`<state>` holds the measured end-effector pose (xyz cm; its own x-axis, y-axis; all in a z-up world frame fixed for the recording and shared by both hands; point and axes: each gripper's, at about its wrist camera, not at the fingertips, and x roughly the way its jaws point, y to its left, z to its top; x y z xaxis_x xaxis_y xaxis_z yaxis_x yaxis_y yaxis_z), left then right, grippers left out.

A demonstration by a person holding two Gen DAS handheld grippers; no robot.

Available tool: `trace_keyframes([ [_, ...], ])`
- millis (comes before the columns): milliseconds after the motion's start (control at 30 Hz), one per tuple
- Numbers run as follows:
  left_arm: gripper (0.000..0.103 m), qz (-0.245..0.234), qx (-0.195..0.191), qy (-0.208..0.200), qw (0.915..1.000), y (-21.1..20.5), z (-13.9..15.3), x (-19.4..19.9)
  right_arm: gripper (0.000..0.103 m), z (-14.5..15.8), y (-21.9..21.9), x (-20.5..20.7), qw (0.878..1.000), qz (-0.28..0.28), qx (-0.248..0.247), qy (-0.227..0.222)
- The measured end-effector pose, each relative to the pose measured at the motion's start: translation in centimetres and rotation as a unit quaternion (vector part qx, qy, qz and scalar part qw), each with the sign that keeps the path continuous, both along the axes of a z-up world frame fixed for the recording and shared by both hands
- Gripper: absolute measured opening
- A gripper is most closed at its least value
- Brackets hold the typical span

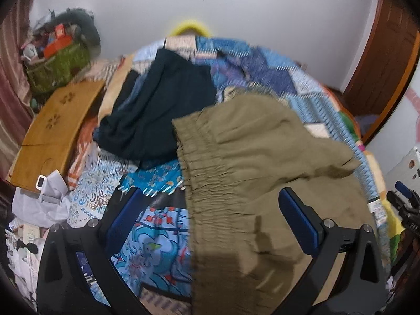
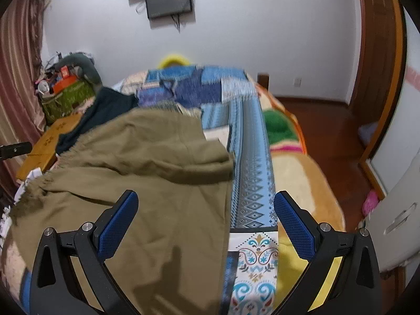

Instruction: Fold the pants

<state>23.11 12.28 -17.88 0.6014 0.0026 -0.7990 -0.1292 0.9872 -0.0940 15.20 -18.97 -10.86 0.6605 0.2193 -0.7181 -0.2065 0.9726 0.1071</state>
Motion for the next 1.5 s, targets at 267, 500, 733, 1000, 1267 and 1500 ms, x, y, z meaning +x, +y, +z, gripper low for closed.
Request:
trace_keyframes([
  [267,0.096,-0.03,0.014,0.067,0.9972,1.8,-3.0,3.5,0.082,-3.4,-0.8,4.2,0.996,0.017,0.032,0.082],
  [500,0.091,-0.058,0.012,0.096,0.9937,1.3,-5.0,4.9,0.064,-5.3,0.4,5.9,0.991,0.05,0.014,0.119],
  [733,0.091,-0.065,-0.036,0.111,0.9911,1.8,-6.4,5.2,0.041,-6.6,1.7,6.2,0.989,0.067,-0.046,0.123],
  [1000,0.079,-0.073,-0.049,0.102,0.9909,1.9,-6.4,4.7,0.007,-6.4,0.9,6.4,0.988,0.068,-0.05,0.131],
  [1267,0.074,-0.086,0.017,0.093,0.9918,0.9,-5.3,3.4,0.005,-4.0,-0.6,4.0,0.992,0.06,-0.03,0.107],
  [1500,0.078,-0.068,0.059,0.08,0.9928,0.4,-5.8,3.0,0.005,-5.6,-1.0,3.1,0.991,0.048,-0.019,0.121],
])
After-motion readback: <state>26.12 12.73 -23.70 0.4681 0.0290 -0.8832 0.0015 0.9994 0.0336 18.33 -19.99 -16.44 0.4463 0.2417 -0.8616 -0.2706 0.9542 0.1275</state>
